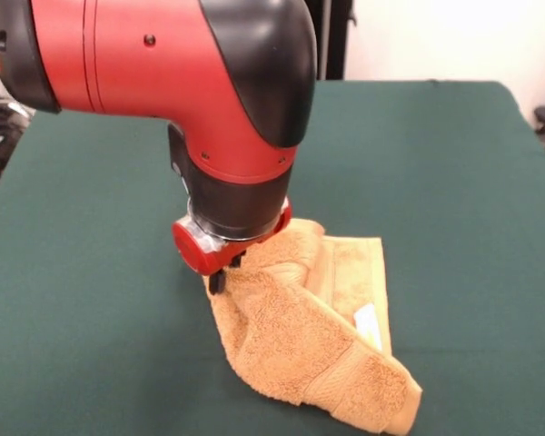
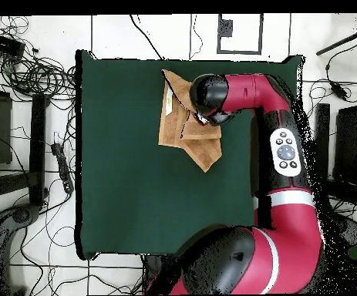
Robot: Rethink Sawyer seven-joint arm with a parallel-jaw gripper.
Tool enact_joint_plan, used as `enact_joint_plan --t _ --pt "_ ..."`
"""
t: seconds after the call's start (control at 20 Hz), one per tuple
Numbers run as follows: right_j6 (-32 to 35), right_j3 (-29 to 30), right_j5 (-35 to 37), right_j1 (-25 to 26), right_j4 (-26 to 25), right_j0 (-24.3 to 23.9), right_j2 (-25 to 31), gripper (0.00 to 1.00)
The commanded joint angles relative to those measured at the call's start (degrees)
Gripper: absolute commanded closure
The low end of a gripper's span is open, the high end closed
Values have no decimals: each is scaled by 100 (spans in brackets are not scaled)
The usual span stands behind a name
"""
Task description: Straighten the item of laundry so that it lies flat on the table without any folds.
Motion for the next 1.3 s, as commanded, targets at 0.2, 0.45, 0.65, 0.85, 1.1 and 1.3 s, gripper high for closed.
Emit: enact_joint_plan --t 0.2,0.45,0.65,0.85,1.1,1.3 --pt "-1591 -73 640 -209 156 150 475 100" --pt "-1843 -208 699 -157 91 178 532 100" --pt "-2051 -364 685 -55 53 188 598 100" --pt "-2220 -424 598 27 62 136 624 100" --pt "-2658 -807 750 196 -32 207 667 100" --pt "-2784 -971 730 322 -14 226 659 100"
